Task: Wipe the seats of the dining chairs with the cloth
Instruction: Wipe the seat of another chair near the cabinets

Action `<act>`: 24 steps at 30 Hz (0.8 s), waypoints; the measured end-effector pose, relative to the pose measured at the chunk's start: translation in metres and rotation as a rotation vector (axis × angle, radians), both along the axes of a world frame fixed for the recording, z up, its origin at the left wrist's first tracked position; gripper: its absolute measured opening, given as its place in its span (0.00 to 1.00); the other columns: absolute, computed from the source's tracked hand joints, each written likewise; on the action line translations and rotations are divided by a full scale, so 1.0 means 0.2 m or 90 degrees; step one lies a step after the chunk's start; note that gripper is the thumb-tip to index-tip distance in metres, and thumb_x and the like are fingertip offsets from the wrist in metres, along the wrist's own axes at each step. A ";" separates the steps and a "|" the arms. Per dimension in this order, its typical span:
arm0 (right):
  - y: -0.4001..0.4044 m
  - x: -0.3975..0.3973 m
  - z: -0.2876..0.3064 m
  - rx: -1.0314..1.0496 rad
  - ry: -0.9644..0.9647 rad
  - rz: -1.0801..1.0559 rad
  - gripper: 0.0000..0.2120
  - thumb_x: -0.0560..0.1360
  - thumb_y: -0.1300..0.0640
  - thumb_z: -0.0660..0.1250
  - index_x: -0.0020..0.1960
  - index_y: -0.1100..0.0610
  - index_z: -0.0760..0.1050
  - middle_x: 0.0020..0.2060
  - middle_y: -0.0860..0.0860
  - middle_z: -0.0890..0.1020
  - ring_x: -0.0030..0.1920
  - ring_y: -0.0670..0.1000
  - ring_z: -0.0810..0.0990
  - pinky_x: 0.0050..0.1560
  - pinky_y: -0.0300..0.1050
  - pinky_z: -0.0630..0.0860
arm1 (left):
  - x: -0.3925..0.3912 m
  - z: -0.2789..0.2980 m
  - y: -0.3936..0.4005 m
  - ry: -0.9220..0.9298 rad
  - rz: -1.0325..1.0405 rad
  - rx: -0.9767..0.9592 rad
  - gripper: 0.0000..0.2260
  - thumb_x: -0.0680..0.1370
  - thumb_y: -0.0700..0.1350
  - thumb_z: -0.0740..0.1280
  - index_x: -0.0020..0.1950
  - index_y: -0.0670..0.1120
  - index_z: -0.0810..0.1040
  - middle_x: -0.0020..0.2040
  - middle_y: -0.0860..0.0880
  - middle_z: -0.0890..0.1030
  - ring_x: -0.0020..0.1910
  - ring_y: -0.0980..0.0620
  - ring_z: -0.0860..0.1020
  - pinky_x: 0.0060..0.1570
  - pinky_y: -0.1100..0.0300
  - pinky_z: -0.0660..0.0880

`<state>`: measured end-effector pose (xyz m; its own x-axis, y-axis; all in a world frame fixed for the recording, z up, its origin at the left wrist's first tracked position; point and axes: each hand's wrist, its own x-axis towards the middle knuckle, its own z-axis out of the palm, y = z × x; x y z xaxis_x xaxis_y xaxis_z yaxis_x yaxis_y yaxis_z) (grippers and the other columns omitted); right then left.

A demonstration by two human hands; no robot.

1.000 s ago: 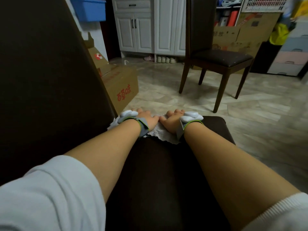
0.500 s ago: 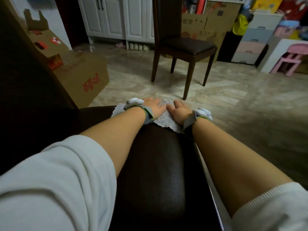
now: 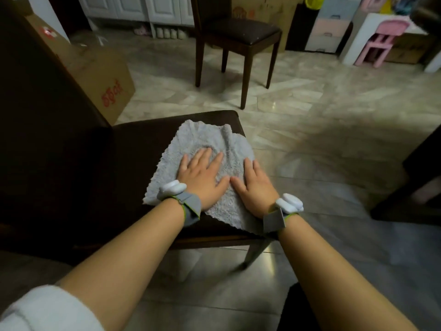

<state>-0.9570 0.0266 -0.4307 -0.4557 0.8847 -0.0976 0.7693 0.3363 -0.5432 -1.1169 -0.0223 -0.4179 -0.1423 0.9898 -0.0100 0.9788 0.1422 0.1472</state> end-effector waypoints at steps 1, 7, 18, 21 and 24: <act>-0.07 0.04 0.00 0.018 -0.005 0.009 0.36 0.79 0.38 0.53 0.79 0.55 0.47 0.78 0.59 0.50 0.77 0.56 0.51 0.75 0.49 0.50 | 0.02 -0.01 -0.07 0.007 -0.015 0.015 0.30 0.78 0.64 0.46 0.78 0.57 0.44 0.79 0.50 0.46 0.78 0.51 0.43 0.74 0.45 0.39; -0.31 0.14 -0.08 0.198 -0.122 0.060 0.40 0.76 0.33 0.47 0.76 0.60 0.56 0.75 0.64 0.60 0.76 0.62 0.56 0.75 0.58 0.57 | 0.05 -0.07 -0.35 0.093 -0.118 0.065 0.34 0.75 0.68 0.46 0.78 0.55 0.46 0.79 0.46 0.46 0.78 0.48 0.43 0.74 0.41 0.41; -0.44 -0.41 0.02 0.307 -0.224 0.331 0.46 0.71 0.27 0.50 0.78 0.56 0.50 0.76 0.62 0.55 0.77 0.64 0.50 0.73 0.67 0.48 | -0.49 -0.08 -0.71 0.097 0.077 -0.016 0.50 0.60 0.80 0.48 0.77 0.59 0.39 0.79 0.50 0.40 0.77 0.50 0.39 0.73 0.43 0.38; -0.51 -0.63 0.01 0.331 -0.205 0.391 0.44 0.71 0.29 0.51 0.78 0.56 0.51 0.76 0.61 0.55 0.77 0.64 0.50 0.73 0.67 0.47 | -0.64 -0.08 -0.84 0.020 0.154 -0.007 0.52 0.61 0.76 0.60 0.78 0.56 0.44 0.78 0.51 0.39 0.77 0.52 0.38 0.75 0.49 0.42; -0.51 -0.68 -0.02 0.334 -0.196 0.405 0.45 0.71 0.29 0.55 0.78 0.53 0.51 0.77 0.59 0.55 0.77 0.62 0.50 0.74 0.66 0.46 | -0.67 -0.10 -0.85 -0.013 0.153 0.007 0.51 0.64 0.69 0.70 0.78 0.53 0.48 0.79 0.49 0.40 0.77 0.51 0.38 0.76 0.49 0.44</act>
